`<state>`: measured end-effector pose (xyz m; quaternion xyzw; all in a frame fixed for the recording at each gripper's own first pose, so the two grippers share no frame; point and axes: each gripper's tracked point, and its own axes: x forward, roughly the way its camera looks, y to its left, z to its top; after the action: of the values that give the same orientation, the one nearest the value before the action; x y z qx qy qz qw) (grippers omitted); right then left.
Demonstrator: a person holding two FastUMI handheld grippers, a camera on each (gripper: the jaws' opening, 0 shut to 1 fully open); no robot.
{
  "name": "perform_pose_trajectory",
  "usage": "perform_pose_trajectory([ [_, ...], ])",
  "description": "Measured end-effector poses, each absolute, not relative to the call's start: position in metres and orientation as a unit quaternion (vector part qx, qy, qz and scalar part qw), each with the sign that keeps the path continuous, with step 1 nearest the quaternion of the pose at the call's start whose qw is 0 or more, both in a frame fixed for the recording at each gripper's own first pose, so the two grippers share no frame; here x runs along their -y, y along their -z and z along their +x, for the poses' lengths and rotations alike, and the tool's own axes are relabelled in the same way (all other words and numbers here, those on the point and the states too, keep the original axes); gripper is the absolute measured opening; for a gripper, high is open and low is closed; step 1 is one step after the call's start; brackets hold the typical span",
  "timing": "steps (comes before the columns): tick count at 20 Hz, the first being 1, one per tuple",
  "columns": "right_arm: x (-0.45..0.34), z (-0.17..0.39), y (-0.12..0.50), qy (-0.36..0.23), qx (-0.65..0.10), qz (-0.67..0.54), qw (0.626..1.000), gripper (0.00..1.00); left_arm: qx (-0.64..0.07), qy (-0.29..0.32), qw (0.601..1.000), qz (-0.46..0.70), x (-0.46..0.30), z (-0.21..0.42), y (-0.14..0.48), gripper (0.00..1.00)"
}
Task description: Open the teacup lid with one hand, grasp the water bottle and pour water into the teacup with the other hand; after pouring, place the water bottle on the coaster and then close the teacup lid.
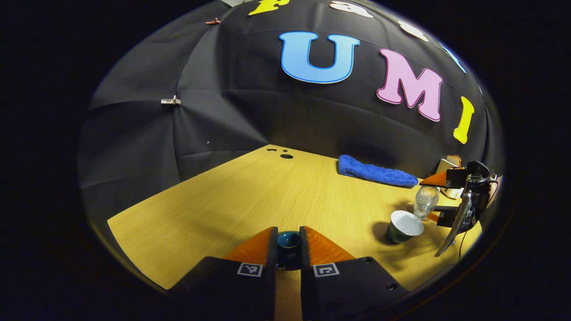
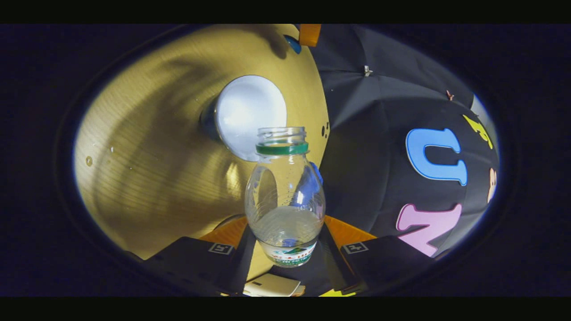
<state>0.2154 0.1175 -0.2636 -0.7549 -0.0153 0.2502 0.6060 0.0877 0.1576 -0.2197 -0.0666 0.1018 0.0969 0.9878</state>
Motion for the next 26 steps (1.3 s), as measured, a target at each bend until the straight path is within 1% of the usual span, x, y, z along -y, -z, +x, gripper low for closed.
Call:
perform_pose_trajectory([
  [5, -0.117, 0.222, 0.262, -0.25, 0.012, -0.761, 0.598, 0.73, -0.104, -0.096, 0.988, -0.065, -0.161, 0.087, 0.223, 0.27],
  [6, -0.119, 0.224, 0.261, -0.25, 0.016, -0.764, 0.595, 0.73, -0.105, -0.096, 0.988, -0.065, -0.161, 0.087, 0.224, 0.23],
  [7, -0.12, 0.224, 0.259, -0.249, 0.022, -0.768, 0.59, 0.73, -0.107, -0.097, 0.987, -0.067, -0.162, 0.086, 0.225, 0.27],
  [8, -0.121, 0.225, 0.26, -0.251, 0.025, -0.771, 0.585, 0.73, -0.109, -0.098, 0.987, -0.07, -0.164, 0.086, 0.226, 0.27],
  [9, -0.121, 0.225, 0.26, -0.252, 0.025, -0.774, 0.581, 0.73, -0.109, -0.099, 0.986, -0.072, -0.163, 0.087, 0.226, 0.23],
  [10, -0.119, 0.226, 0.258, -0.253, 0.025, -0.776, 0.578, 0.73, -0.108, -0.1, 0.986, -0.074, -0.165, 0.086, 0.226, 0.27],
  [14, -0.122, 0.228, 0.254, -0.259, 0.037, -0.788, 0.557, 0.73, -0.108, -0.104, 0.986, -0.077, -0.168, 0.083, 0.229, 0.26],
  [17, -0.122, 0.231, 0.252, -0.258, 0.039, -0.793, 0.551, 0.73, -0.111, -0.107, 0.985, -0.081, -0.17, 0.081, 0.23, 0.27],
  [18, -0.124, 0.233, 0.252, -0.259, 0.039, -0.793, 0.55, 0.73, -0.11, -0.108, 0.984, -0.083, -0.17, 0.08, 0.23, 0.23],
  [19, -0.125, 0.232, 0.251, -0.26, 0.041, -0.794, 0.547, 0.73, -0.11, -0.109, 0.984, -0.084, -0.17, 0.08, 0.23, 0.27],
  [20, -0.125, 0.232, 0.251, -0.26, 0.043, -0.796, 0.544, 0.73, -0.11, -0.108, 0.984, -0.084, -0.169, 0.081, 0.23, 0.27],
  [21, -0.125, 0.231, 0.25, -0.261, 0.044, -0.798, 0.542, 0.73, -0.11, -0.108, 0.985, -0.083, -0.169, 0.081, 0.23, 0.23],
  [24, -0.129, 0.23, 0.247, -0.262, 0.05, -0.798, 0.54, 0.73, -0.11, -0.107, 0.985, -0.08, -0.168, 0.081, 0.231, 0.23],
  [25, -0.131, 0.231, 0.245, -0.263, 0.05, -0.799, 0.539, 0.73, -0.11, -0.107, 0.985, -0.081, -0.168, 0.081, 0.23, 0.27],
  [26, -0.13, 0.231, 0.247, -0.263, 0.049, -0.8, 0.537, 0.73, -0.11, -0.106, 0.985, -0.083, -0.167, 0.081, 0.231, 0.23],
])
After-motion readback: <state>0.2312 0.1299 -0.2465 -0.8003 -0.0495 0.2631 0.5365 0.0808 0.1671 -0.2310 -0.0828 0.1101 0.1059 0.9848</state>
